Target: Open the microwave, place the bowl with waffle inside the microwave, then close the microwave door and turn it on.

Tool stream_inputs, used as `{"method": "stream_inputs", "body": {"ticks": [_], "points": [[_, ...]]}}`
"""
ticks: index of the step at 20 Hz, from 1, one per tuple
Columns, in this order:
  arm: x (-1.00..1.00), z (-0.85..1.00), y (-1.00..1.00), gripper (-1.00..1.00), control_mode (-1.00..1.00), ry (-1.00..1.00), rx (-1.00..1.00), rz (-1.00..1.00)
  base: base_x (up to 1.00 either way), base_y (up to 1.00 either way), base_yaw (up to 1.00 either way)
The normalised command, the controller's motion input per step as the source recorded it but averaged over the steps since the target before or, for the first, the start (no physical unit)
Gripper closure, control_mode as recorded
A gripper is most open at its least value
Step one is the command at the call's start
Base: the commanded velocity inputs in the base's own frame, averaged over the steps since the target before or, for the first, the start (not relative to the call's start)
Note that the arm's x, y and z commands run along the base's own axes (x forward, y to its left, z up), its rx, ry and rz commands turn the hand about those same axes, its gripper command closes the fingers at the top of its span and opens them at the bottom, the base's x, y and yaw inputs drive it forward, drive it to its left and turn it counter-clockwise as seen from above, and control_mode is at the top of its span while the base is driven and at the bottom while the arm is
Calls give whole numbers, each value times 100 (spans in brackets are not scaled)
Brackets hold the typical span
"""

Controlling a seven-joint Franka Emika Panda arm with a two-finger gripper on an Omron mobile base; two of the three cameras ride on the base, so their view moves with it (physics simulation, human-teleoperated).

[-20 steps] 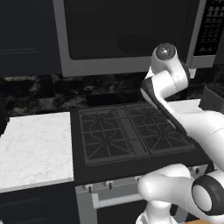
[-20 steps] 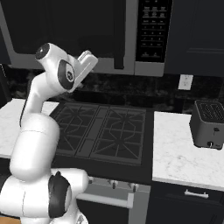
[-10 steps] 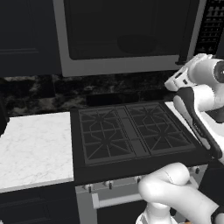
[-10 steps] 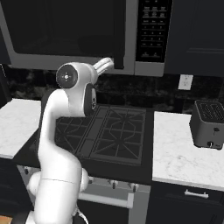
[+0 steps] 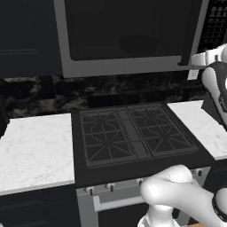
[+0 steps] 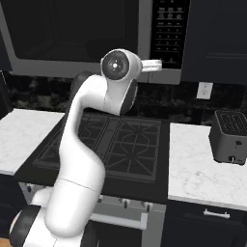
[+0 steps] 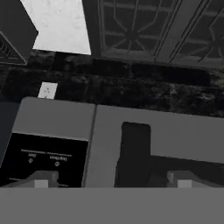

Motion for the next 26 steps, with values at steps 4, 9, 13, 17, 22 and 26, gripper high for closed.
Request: {"method": "stream_inputs", "body": {"ticks": [4, 9, 13, 17, 22, 26], "points": [[-5, 18, -25, -100, -100, 31, 69, -42, 0, 0, 0], [-4, -17, -11, -100, -100, 17, 68, -39, 0, 0, 0], [9, -50, -9, -100, -100, -7, 64, -16, 0, 0, 0], [9, -11, -23, -100, -100, -25, 47, -9, 0, 0, 0], [21, 2, -24, 100, -100, -32, 28, -11, 0, 0, 0], [39, 0, -26, 100, -100, -25, 20, -15, 0, 0, 0]]}}
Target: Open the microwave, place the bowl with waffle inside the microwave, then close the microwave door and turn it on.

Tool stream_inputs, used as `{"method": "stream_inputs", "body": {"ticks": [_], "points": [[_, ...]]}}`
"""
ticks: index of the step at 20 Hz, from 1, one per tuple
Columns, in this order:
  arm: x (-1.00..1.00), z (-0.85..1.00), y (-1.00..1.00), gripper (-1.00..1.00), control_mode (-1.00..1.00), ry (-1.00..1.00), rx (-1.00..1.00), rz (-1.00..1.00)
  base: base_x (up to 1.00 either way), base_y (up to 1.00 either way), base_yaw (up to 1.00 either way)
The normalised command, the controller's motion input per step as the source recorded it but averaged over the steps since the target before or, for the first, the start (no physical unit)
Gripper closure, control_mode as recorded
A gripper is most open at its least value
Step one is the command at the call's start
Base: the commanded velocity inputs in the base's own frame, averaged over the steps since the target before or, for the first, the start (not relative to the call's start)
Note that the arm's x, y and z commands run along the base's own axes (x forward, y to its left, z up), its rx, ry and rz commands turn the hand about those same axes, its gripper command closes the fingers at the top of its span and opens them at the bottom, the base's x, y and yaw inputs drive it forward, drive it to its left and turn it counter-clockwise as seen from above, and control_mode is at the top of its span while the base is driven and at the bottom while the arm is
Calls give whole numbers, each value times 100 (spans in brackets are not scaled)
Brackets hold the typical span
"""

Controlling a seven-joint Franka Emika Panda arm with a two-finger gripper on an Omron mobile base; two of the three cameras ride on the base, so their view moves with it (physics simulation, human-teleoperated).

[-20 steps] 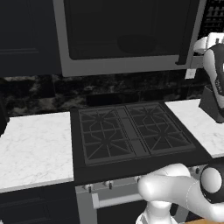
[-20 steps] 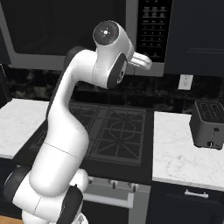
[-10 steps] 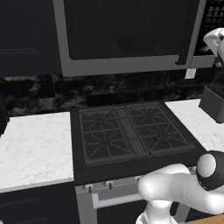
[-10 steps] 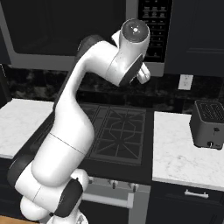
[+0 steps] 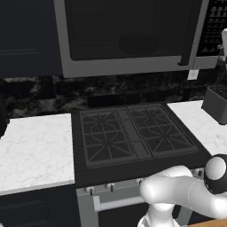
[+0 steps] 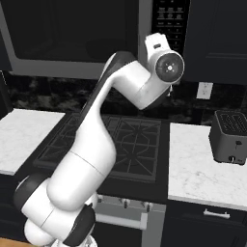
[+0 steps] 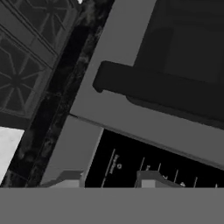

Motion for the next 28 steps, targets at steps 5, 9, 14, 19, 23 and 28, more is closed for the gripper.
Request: {"method": "stream_inputs", "body": {"ticks": [5, 9, 14, 19, 23, 28], "points": [[21, 9, -45, 100, -100, -13, 21, -12, 0, 0, 0], [0, 6, -55, 100, -100, -7, 22, -3, 0, 0, 0], [15, 0, -18, 100, -100, 0, 16, 0, 0, 0, 0], [28, 0, 0, 100, -100, 0, 11, 0, 0, 0, 0], [18, -4, 0, 100, -100, 0, 6, 0, 0, 0, 0], [21, -11, 4, 100, -100, 0, 3, 0, 0, 0, 0]]}}
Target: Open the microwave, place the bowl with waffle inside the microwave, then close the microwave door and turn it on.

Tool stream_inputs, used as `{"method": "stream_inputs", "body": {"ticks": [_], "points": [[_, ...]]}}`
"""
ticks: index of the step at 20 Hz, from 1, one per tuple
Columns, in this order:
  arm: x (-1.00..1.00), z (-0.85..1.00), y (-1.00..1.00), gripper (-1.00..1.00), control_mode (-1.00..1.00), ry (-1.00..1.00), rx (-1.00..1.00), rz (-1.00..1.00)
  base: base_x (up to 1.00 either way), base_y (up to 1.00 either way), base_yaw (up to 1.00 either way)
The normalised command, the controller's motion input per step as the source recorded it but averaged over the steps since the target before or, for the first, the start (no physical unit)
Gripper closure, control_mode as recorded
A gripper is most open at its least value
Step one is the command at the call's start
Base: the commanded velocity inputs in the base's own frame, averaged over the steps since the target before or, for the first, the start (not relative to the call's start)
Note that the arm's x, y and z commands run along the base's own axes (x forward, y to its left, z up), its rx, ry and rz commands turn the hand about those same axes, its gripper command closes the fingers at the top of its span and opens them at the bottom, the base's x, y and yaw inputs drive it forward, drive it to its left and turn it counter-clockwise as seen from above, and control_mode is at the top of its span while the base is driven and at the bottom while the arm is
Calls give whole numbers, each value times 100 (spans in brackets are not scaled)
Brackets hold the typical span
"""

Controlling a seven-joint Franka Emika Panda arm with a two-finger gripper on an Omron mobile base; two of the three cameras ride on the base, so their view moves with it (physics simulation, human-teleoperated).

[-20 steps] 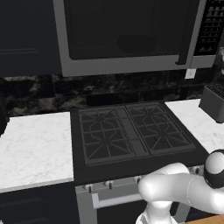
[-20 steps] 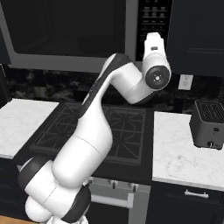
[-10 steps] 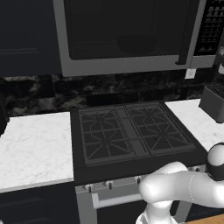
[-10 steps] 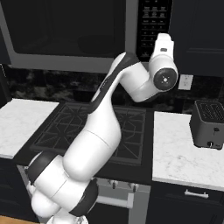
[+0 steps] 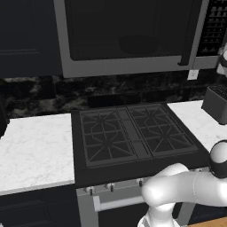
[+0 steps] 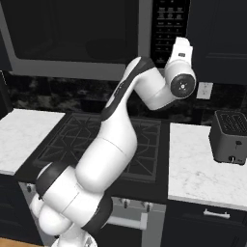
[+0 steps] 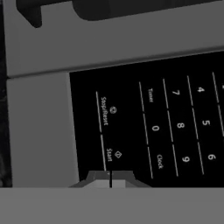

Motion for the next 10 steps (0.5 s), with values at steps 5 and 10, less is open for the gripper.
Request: {"method": "stream_inputs", "body": {"ticks": [5, 10], "points": [[31, -3, 1, 100, -100, 0, 2, 0, 0, 0, 0], [34, 0, 0, 100, -100, 0, 2, 0, 0, 0, 0]]}}
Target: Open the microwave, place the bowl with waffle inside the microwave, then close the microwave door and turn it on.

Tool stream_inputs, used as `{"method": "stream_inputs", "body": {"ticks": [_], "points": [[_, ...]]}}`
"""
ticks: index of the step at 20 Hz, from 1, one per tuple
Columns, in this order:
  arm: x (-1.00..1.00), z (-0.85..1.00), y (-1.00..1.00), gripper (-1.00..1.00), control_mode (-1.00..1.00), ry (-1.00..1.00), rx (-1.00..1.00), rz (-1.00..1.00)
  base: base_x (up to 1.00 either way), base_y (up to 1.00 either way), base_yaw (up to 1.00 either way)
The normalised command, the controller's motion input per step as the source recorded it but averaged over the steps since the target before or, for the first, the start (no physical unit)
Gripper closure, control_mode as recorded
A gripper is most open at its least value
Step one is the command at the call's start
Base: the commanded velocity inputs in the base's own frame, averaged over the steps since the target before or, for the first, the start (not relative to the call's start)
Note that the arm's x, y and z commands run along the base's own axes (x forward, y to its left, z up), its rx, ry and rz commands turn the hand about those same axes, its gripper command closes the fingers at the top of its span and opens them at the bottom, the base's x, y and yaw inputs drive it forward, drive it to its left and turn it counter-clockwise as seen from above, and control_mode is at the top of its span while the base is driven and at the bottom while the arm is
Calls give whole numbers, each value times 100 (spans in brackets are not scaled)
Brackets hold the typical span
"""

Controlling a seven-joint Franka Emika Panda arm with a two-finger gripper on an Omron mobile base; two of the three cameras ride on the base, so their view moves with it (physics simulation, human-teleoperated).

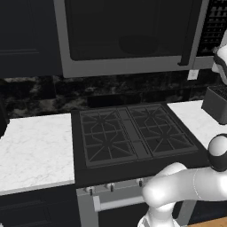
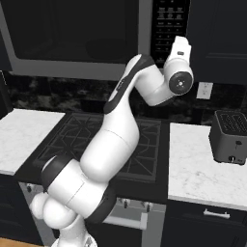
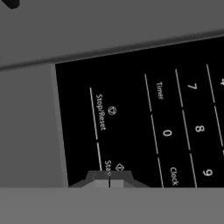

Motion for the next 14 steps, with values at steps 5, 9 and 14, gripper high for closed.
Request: {"method": "stream_inputs", "body": {"ticks": [5, 9, 14], "points": [[27, 0, -8, 100, -100, 0, 5, 0, 0, 0, 0], [21, -2, -1, 100, -100, -3, 2, 0, 0, 0, 0], [1, -4, 0, 100, -100, -4, 1, 0, 0, 0, 0]]}}
